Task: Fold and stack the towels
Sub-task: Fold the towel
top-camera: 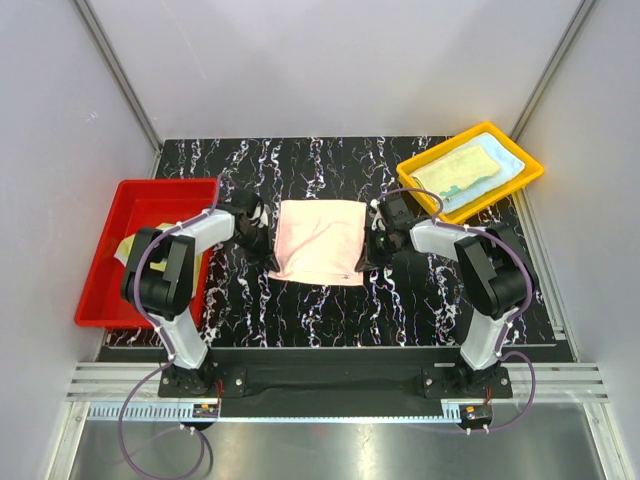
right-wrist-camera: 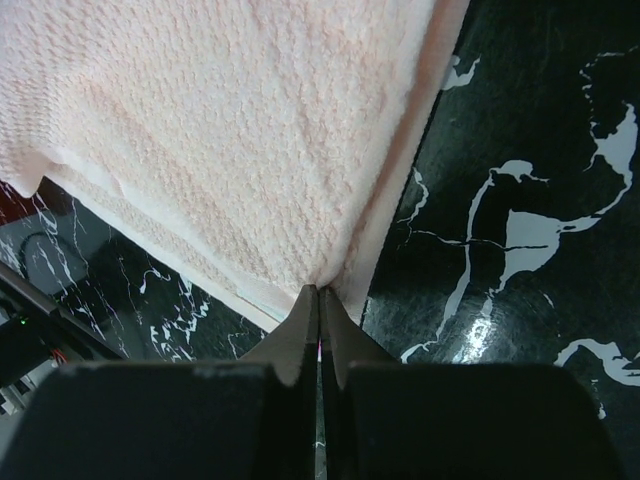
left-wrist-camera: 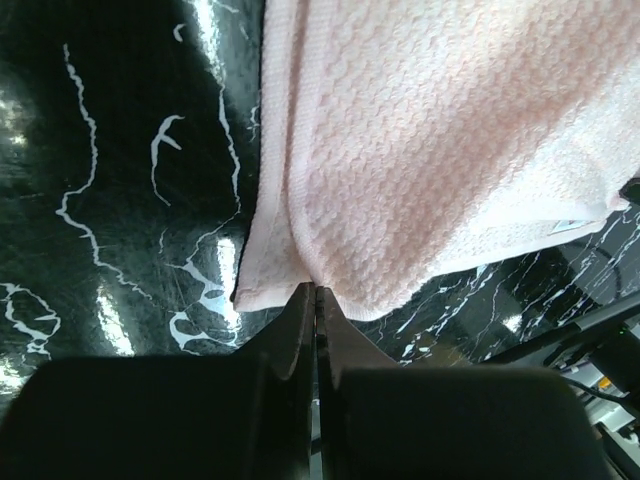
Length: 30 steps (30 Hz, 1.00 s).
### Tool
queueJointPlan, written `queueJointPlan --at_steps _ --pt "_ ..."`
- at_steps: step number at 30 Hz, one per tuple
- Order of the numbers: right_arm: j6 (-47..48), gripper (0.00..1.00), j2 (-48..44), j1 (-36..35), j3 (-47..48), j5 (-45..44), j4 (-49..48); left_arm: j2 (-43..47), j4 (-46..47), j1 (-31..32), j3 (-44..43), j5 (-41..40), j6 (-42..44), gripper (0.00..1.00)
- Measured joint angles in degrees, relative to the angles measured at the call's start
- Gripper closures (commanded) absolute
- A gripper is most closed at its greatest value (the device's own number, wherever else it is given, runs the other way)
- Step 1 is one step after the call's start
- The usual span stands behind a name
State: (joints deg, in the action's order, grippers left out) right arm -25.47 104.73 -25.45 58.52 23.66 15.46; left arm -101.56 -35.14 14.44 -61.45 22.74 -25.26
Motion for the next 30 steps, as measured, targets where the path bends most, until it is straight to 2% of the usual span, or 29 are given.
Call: queueJointPlan --at_steps 7,13,23,27,30 --pt "1.3 1.00 -1.7 0.0 -0.1 -0.2 1.4 0.0 -1.8 0.7 -1.2 -3.6 0.2 1.00" --pt "2.1 1.00 -5.2 0.0 1.3 0.0 3.0 0.4 -6.0 0.7 -6.8 -9.7 1.6 1.00" --pt "2.6 1.00 -7.8 0.0 2.3 -0.4 5.6 0.6 -8.8 0.6 -8.5 -9.2 2.3 1.00" --pt "3.2 1.00 -7.8 1.0 9.4 -0.8 7.6 0.4 -11.4 0.0 -19.1 -7.4 1.7 1.00" --pt "3.6 1.00 -6.3 3.3 19.2 -0.8 7.9 -0.3 -8.3 -1.6 -28.5 -4.5 0.7 1.00"
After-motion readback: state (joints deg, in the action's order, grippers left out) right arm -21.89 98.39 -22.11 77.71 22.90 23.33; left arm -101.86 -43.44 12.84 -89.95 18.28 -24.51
